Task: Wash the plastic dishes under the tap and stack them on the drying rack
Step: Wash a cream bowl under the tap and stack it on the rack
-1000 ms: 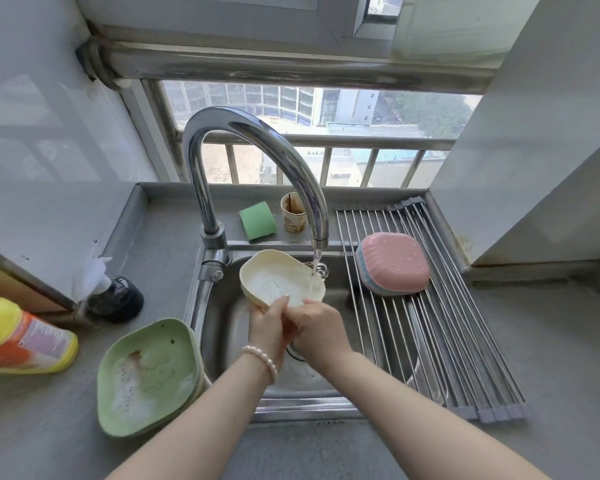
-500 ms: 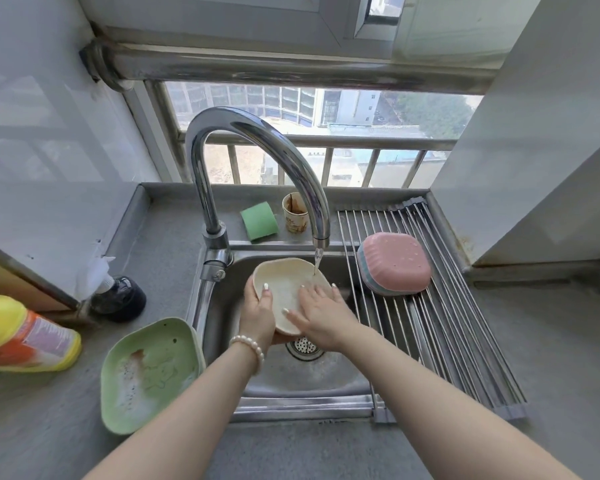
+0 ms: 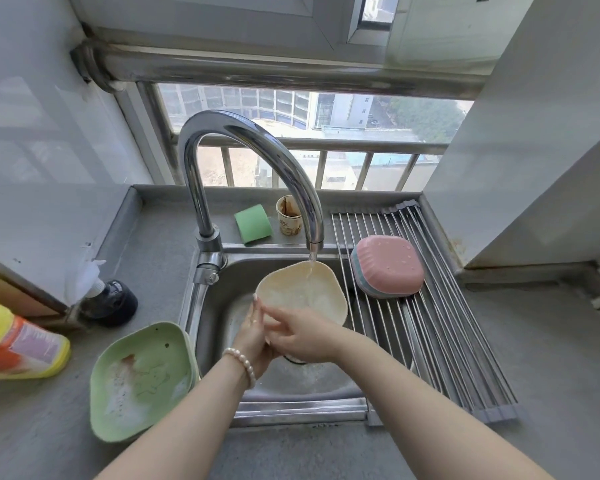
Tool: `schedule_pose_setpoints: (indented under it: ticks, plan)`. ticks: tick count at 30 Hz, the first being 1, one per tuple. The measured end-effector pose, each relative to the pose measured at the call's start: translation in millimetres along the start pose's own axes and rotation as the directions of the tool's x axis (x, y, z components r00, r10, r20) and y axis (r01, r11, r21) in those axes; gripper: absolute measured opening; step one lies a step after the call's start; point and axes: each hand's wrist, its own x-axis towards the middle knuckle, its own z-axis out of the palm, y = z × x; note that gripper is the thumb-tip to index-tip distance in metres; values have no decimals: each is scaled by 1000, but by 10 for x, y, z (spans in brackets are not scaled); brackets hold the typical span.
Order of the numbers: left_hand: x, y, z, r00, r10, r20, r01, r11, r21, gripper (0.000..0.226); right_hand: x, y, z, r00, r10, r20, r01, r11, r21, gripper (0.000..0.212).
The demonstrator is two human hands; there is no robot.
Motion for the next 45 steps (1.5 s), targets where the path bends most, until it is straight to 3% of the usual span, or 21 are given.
schedule_pose_setpoints:
  ticks: [2, 4, 7, 9, 11, 13, 15, 17, 19, 21, 23, 25, 27, 29, 30, 33, 36, 38, 41, 43, 45]
  plan:
    - [34, 77, -14, 997, 67, -37, -67, 998, -10, 38, -123, 67, -53, 996, -25, -90, 26, 1000, 5, 39]
    - [51, 147, 8, 991, 129, -40, -127, 991, 37, 29, -233, 190, -57, 952, -13, -307, 23, 999, 30, 27]
    - [85, 200, 100, 977, 212, -33, -200, 956, 216, 27, -263, 433, -6, 710, 7, -704, 62, 995, 72, 17]
    - [91, 225, 167, 956, 291, -27, -260, 888, 378, 30, -239, 528, -10, 587, 132, -799, -5, 987, 159, 19]
    - [67, 250, 241, 919, 394, 4, -337, 782, 525, 33, -209, 585, -16, 589, 339, -734, -92, 930, 356, 36]
    - [48, 271, 288, 885, 466, 28, -364, 651, 666, 33, -166, 635, 17, 657, 484, -578, -165, 840, 516, 48]
    - [52, 308, 297, 879, 475, 26, -297, 505, 810, 32, -137, 650, 74, 716, 547, -433, -166, 736, 656, 43]
    - [91, 366, 275, 897, 441, -10, -185, 396, 900, 35, -159, 632, 87, 726, 610, -317, -126, 571, 811, 28]
    - [146, 392, 219, 919, 387, -72, -83, 370, 925, 41, -201, 584, 23, 737, 637, -227, -76, 411, 908, 20]
    - [172, 354, 159, 945, 299, -130, -6, 416, 909, 47, -233, 545, -60, 748, 625, -225, -29, 369, 929, 20]
    - [197, 273, 101, 961, 217, -169, 36, 508, 860, 50, -240, 514, -123, 752, 598, -279, 7, 416, 909, 22]
    - [218, 204, 70, 961, 233, -148, 14, 494, 869, 47, -256, 494, -155, 761, 545, -352, 19, 523, 852, 26]
    - [246, 166, 61, 954, 280, -104, -26, 426, 904, 34, -283, 534, -147, 773, 436, -460, 14, 714, 700, 37]
    - [226, 158, 72, 957, 283, -65, -78, 466, 882, 18, -316, 616, -119, 796, 315, -517, -7, 859, 513, 51]
    - [208, 157, 75, 955, 291, -52, -105, 501, 859, 22, -326, 653, -98, 819, 270, -507, -13, 891, 454, 56]
    - [194, 185, 65, 938, 346, -23, -183, 550, 815, 46, -368, 706, -30, 892, 180, -414, 11, 908, 419, 74]
    - [184, 287, 83, 945, 322, -52, -163, 606, 779, 62, -397, 756, 20, 920, 199, -338, 47, 800, 598, 71]
    - [153, 373, 103, 954, 295, -61, -126, 573, 810, 53, -419, 823, 12, 927, 239, -290, 2, 768, 640, 66]
    - [139, 480, 135, 975, 204, -84, -40, 537, 843, 25, -464, 886, -9, 949, 220, -228, -99, 890, 445, 50]
    - [136, 523, 149, 988, 76, -137, 64, 601, 797, 15, -462, 928, -10, 932, 203, -300, -114, 950, 289, 40]
    - [126, 529, 158, 985, -35, -168, 150, 654, 742, 17, -452, 957, -28, 875, 229, -427, -115, 954, 277, 39]
